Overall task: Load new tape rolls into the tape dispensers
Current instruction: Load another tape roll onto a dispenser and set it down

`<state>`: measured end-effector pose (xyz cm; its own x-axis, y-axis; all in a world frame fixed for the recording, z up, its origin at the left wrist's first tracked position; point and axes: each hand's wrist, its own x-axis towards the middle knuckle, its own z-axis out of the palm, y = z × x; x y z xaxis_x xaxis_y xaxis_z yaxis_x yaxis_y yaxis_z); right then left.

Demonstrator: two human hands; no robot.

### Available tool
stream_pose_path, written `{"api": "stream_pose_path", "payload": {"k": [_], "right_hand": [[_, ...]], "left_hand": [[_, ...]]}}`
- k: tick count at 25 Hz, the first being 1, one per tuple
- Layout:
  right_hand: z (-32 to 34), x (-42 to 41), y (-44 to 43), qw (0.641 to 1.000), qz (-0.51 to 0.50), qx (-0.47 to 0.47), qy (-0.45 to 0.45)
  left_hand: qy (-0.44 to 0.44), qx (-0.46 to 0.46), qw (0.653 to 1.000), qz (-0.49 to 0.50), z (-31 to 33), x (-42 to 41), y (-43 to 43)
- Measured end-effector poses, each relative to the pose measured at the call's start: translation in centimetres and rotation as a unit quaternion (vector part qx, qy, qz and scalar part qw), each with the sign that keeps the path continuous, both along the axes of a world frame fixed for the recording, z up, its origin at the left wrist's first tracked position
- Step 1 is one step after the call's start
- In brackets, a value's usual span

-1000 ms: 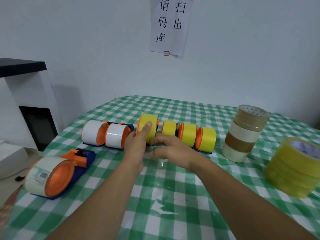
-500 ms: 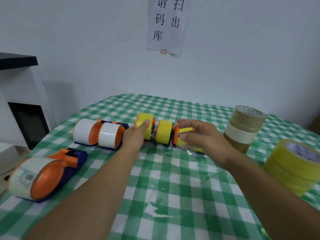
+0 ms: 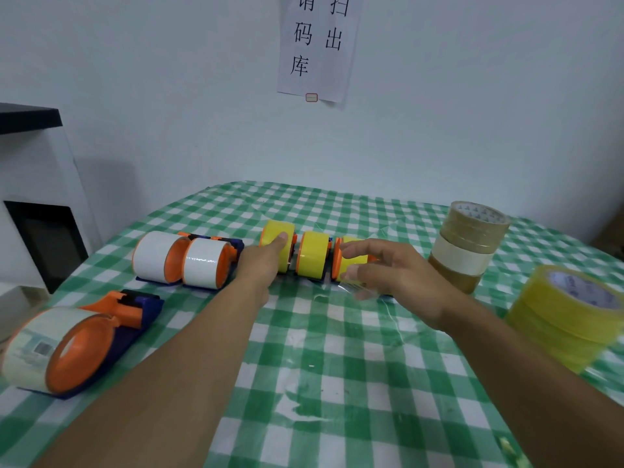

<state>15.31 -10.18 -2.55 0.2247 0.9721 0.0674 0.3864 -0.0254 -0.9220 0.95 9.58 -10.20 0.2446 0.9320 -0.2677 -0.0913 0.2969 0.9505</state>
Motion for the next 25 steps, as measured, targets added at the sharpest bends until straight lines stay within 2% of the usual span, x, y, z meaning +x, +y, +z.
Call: {"api": "stream_pose_path", "payload": {"k": [12,14,16,17,18,19,21,23,25], "right_hand": [[0.5,-0.8,-0.1,1.000,0.003,-0.025,-0.011],[0.4,-0.8,-0.1,1.000,-0.005,-0.024,-0.019],[0.2,-0.7,-0.2,0.999,-0.026,-0.015,-0.023],[0.1,-0.5,-0.2,0.999,-0.040,-0.007,-0.025],[-0.1,-0.4,-0.3,0.998,-0.054,0.003,-0.026],[-0.2,-0.3,-0.4,0.997,-0.067,0.014,-0.023],[-0.5,0.0,-0.7,0.995,-0.090,0.040,0.003],[-0.8,0.2,-1.2,0.991,-0.113,0.064,0.026],[-1.2,0.5,-1.7,0.986,-0.134,0.087,0.040]], "left_hand": [[0.195,0.058,0.978,0.043,2.0,-0.2,-1.5],[0.279,0.114,0.953,0.040,3.0,-0.6,-3.0],[0.349,0.244,0.903,0.062,4.2,-1.1,-5.5],[0.329,0.318,0.886,0.076,4.8,-1.2,-7.1],[0.278,0.365,0.886,0.067,5.5,-1.3,-8.8],[0.212,0.365,0.906,0.025,6.2,-1.2,-10.1],[0.098,0.243,0.956,-0.130,6.9,-0.6,-12.3],[0.020,0.098,0.966,-0.237,6.7,0.0,-13.5],[-0.019,0.041,0.965,-0.259,6.0,1.0,-14.1]]}}
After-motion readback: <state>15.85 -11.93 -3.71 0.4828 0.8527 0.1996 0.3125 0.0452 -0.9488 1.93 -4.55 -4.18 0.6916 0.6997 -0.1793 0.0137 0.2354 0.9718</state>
